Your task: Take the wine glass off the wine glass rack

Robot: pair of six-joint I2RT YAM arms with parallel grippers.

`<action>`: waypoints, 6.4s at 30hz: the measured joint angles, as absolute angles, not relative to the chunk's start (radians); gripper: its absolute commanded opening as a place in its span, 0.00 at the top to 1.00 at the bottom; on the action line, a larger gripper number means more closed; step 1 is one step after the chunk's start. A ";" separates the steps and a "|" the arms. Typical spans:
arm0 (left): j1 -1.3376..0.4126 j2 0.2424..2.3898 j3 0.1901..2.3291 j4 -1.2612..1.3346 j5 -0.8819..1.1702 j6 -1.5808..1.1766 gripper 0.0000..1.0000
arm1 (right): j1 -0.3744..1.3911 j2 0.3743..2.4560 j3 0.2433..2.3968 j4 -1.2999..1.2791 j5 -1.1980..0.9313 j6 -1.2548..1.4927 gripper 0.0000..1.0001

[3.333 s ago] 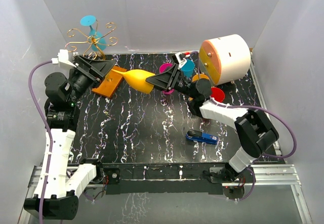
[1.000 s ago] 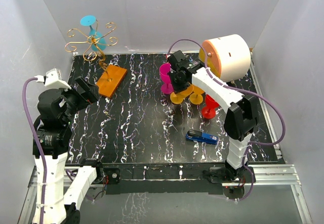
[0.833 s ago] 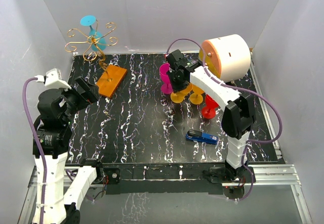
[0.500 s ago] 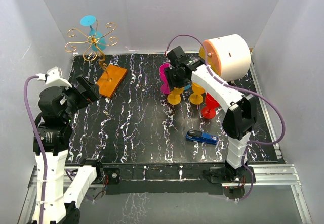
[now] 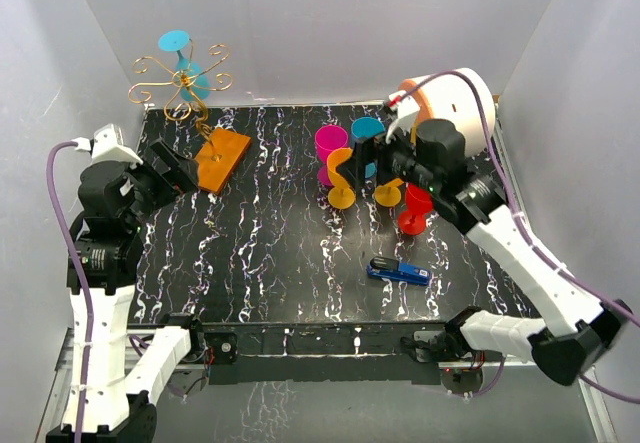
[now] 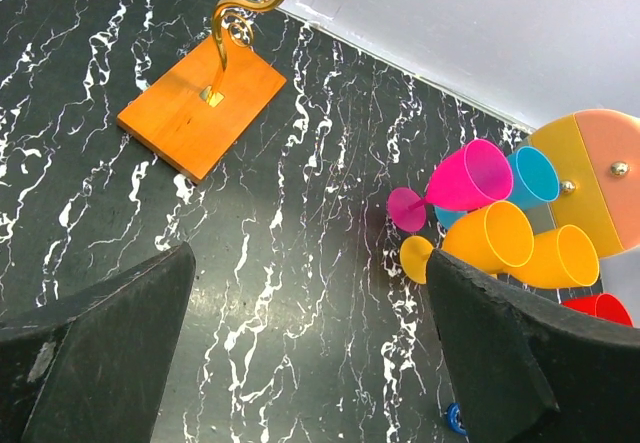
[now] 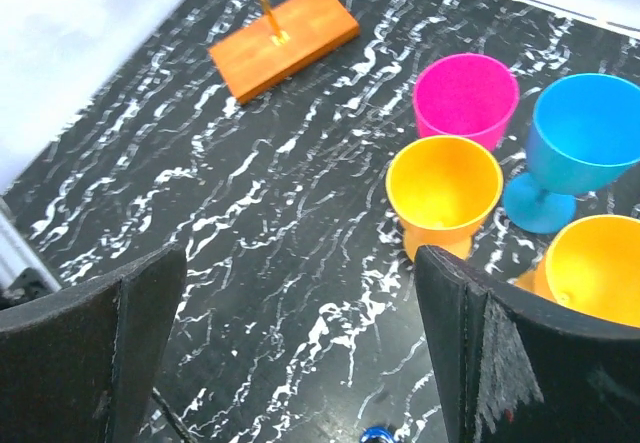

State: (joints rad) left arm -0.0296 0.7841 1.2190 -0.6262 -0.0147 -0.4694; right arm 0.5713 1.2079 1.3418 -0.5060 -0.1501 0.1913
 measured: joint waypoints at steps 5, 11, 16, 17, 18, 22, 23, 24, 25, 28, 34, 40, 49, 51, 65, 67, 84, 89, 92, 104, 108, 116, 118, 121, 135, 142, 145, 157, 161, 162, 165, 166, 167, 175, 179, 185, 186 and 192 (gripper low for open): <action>-0.030 0.845 1.286 -0.630 -0.020 -0.470 0.01 | 0.571 1.085 1.116 -0.320 -0.237 0.245 0.02; -0.030 0.988 1.489 -0.623 -0.070 -0.415 0.01 | 0.571 1.077 0.996 -0.268 -0.291 0.301 0.02; -0.030 1.119 1.662 -0.598 -0.102 -0.363 0.01 | 0.571 1.026 0.988 -0.253 -0.287 0.305 0.01; -0.030 1.143 1.687 -0.593 -0.106 -0.354 0.01 | 0.571 1.014 0.988 -0.249 -0.286 0.305 0.02; -0.030 1.173 1.716 -0.587 -0.111 -0.345 0.01 | 0.571 1.005 0.988 -0.244 -0.286 0.305 0.02; -0.030 1.308 1.852 -0.571 -0.121 -0.306 0.01 | 0.571 0.998 0.988 -0.232 -0.286 0.305 0.02; -0.030 1.351 1.898 -0.576 -0.124 -0.297 0.01 | 0.571 1.000 0.988 -0.233 -0.285 0.305 0.02; -0.030 1.385 1.933 -0.574 -0.125 -0.290 0.01 | 0.571 1.002 0.988 -0.233 -0.284 0.305 0.02; -0.030 1.437 1.989 -0.574 -0.125 -0.279 0.01 | 0.571 1.005 0.988 -0.234 -0.283 0.305 0.02; -0.029 1.551 2.090 -0.562 -0.128 -0.261 0.01 | 0.571 1.011 0.988 -0.241 -0.271 0.303 0.02; 0.020 1.740 2.215 -0.551 -0.064 -0.289 0.01 | 0.571 1.032 1.008 -0.294 -0.230 0.284 0.02; 0.155 1.861 2.256 -0.506 0.089 -0.400 0.02 | 0.571 1.051 1.035 -0.331 -0.190 0.263 0.02; 0.260 1.954 2.326 -0.429 0.257 -0.539 0.14 | 0.571 1.081 1.043 -0.344 -0.166 0.252 0.02; 0.267 1.966 2.331 -0.403 0.298 -0.578 0.16 | 0.571 1.087 1.048 -0.345 -0.163 0.250 0.02; 0.263 1.975 2.208 -0.263 0.312 -1.078 0.29 | 0.571 1.107 1.051 -0.338 -0.191 0.271 0.02; 0.258 1.975 2.208 -0.266 0.278 -1.126 0.31 | 0.571 1.107 1.051 -0.336 -0.195 0.273 0.02; 0.176 2.038 2.298 -0.394 0.093 -1.261 0.36 | 0.571 1.107 1.051 -0.317 -0.209 0.290 0.02; 0.173 2.082 2.312 -0.417 0.068 -1.285 0.40 | 0.571 1.107 1.051 -0.315 -0.209 0.290 0.02; 0.172 2.106 2.340 -0.413 0.056 -1.291 0.43 | 0.571 1.107 1.050 -0.313 -0.209 0.290 0.02; 0.167 2.106 2.341 -0.421 0.007 -1.302 0.59 | 0.571 1.105 1.049 -0.312 -0.208 0.290 0.02; 0.166 2.106 2.341 -0.420 0.002 -1.302 0.63 | 0.571 1.099 1.049 -0.312 -0.207 0.290 0.02; 0.166 2.106 2.341 -0.419 -0.005 -1.303 0.60 | 0.571 1.088 1.049 -0.311 -0.205 0.290 0.02; 0.166 2.106 2.341 -0.420 -0.008 -1.302 0.57 | 0.571 1.086 1.049 -0.311 -0.204 0.290 0.02; 0.164 2.106 2.341 -0.420 -0.013 -1.302 0.54 | 0.571 1.085 1.049 -0.311 -0.204 0.290 0.02; 0.152 2.139 2.341 -0.398 -0.023 -1.303 0.77 | 0.571 1.085 1.049 -0.311 -0.199 0.290 0.02; 0.150 2.139 2.339 -0.389 -0.024 -1.302 0.83 | 0.571 1.085 1.049 -0.311 -0.193 0.289 0.02; 0.150 2.139 2.339 -0.388 -0.027 -1.302 0.86 | 0.571 1.085 1.049 -0.311 -0.193 0.290 0.02; 0.150 2.138 2.338 -0.362 -0.027 -1.303 0.97 | 0.571 1.077 1.041 -0.311 -0.193 0.289 0.02; 0.150 2.133 2.317 -0.336 -0.026 -1.309 0.97 | 0.571 1.077 1.037 -0.312 -0.193 0.289 0.02; 0.150 2.131 2.307 -0.324 -0.025 -1.313 0.98 | 0.571 1.076 1.037 -0.312 -0.193 0.290 0.02; 0.150 2.130 2.288 -0.291 -0.017 -1.324 1.00 | 0.571 1.074 1.037 -0.312 -0.193 0.289 0.02; 0.152 2.130 2.287 -0.287 -0.014 -1.325 1.00 | 0.571 1.073 1.037 -0.312 -0.193 0.289 0.02; 0.154 2.130 2.282 -0.277 -0.008 -1.327 1.00 | 0.571 1.073 1.037 -0.312 -0.193 0.289 0.02; 0.161 2.130 2.262 -0.213 0.038 -1.347 1.00 | 0.571 1.072 1.037 -0.312 -0.193 0.290 0.02; 0.161 2.130 2.262 -0.192 0.053 -1.347 1.00 | 0.571 1.069 1.037 -0.312 -0.193 0.290 0.02; 0.162 2.130 2.262 -0.163 0.091 -1.347 1.00 | 0.571 1.056 1.036 -0.312 -0.193 0.290 0.02; 0.162 2.130 2.262 -0.160 0.099 -1.348 1.00 | 0.571 1.055 1.036 -0.312 -0.193 0.290 0.02; 0.162 2.130 2.257 -0.141 0.155 -1.356 1.00 | 0.571 1.055 1.036 -0.312 -0.193 0.290 0.02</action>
